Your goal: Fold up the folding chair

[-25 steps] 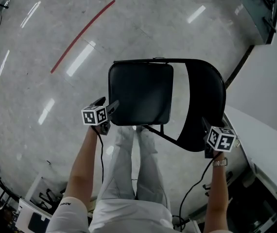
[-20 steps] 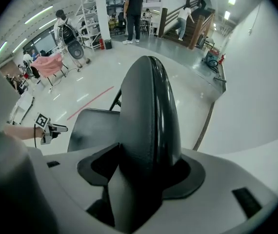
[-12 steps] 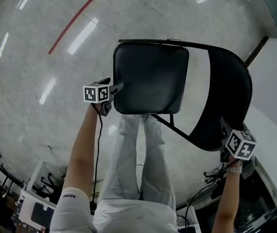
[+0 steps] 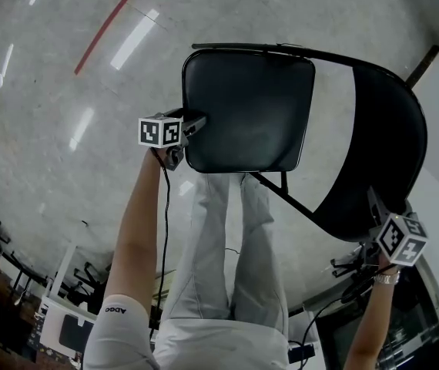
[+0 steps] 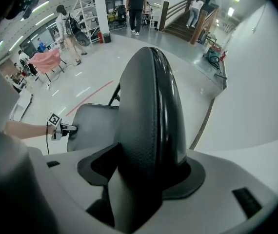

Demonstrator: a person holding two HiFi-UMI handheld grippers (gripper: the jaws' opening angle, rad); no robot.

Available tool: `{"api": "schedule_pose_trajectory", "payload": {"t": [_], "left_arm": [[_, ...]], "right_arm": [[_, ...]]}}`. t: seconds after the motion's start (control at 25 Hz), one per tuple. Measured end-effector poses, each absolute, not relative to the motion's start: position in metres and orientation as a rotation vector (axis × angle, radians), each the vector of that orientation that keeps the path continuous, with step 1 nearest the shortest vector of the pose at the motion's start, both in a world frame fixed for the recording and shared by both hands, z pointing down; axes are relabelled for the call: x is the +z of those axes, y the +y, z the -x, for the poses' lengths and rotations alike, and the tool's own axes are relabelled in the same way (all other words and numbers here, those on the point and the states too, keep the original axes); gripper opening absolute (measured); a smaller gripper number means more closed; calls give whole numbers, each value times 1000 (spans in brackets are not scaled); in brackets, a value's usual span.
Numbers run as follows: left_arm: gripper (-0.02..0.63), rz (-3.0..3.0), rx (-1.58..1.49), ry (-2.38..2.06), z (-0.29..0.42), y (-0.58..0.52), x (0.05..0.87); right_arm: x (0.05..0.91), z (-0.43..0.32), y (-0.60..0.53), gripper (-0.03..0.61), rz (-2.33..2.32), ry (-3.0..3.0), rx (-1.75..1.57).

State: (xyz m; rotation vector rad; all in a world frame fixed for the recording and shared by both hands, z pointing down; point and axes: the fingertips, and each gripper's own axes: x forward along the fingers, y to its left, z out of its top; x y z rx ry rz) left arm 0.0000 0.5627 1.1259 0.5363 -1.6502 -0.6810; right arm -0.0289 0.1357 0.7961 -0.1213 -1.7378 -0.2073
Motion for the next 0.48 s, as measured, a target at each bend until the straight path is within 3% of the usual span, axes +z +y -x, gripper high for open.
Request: {"api": "schedule_pose_trajectory", "payload": {"t": [0.12, 0.28, 0.48], "left_arm": [[353, -585, -683, -1620, 2, 560, 1132], [437, -586, -745, -1563, -1, 562, 1143], [442, -637, -777, -1541, 1, 559, 1146]], "right_arm": [[797, 29, 135, 270, 122, -1736, -196], [797, 27, 135, 270, 112, -1728, -187], [799, 30, 135, 270, 111, -1730, -190]]}}
